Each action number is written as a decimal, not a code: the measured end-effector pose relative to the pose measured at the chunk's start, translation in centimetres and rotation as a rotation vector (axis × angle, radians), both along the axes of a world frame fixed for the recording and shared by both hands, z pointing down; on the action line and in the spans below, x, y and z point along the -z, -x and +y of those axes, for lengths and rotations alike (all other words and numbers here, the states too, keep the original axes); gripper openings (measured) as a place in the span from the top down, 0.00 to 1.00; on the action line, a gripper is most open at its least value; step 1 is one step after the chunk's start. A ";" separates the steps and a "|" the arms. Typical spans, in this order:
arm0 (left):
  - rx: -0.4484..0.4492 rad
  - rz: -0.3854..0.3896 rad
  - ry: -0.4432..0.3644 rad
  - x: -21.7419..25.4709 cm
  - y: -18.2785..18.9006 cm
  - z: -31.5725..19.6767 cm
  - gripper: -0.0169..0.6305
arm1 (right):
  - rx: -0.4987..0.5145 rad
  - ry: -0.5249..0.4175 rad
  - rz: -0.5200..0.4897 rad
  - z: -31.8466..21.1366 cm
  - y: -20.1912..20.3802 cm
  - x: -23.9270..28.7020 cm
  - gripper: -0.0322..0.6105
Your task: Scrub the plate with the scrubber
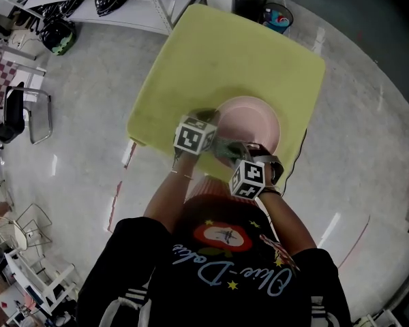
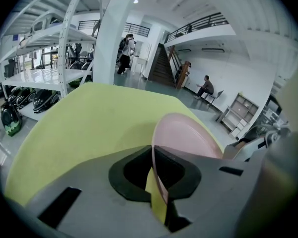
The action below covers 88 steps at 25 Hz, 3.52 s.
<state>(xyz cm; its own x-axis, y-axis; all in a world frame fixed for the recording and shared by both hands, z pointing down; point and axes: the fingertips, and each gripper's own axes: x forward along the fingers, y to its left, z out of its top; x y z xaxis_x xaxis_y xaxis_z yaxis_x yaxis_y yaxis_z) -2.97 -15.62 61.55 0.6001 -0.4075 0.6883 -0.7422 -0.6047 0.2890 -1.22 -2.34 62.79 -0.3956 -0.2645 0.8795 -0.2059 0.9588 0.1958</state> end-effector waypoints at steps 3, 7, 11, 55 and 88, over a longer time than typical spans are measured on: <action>-0.013 -0.004 -0.006 0.2 -0.1 0.0 0.96 | 0.017 0.038 -0.007 1.1 0.0 -0.2 0.85; -0.017 -0.002 -0.012 0.3 -0.6 -0.1 0.96 | 0.018 0.064 -0.014 1.8 -0.5 -0.2 0.85; -0.026 -0.001 -0.031 0.2 -0.5 0.0 0.96 | 0.010 0.051 -0.019 1.7 -0.5 0.2 0.85; -0.057 -0.014 -0.058 1.2 -1.2 -0.1 0.96 | -0.078 -0.159 0.051 -8.5 -7.7 1.2 0.85; -0.045 -0.033 -0.098 1.2 -1.4 -0.8 0.96 | 0.018 -0.021 -0.010 1.7 -4.4 0.2 0.85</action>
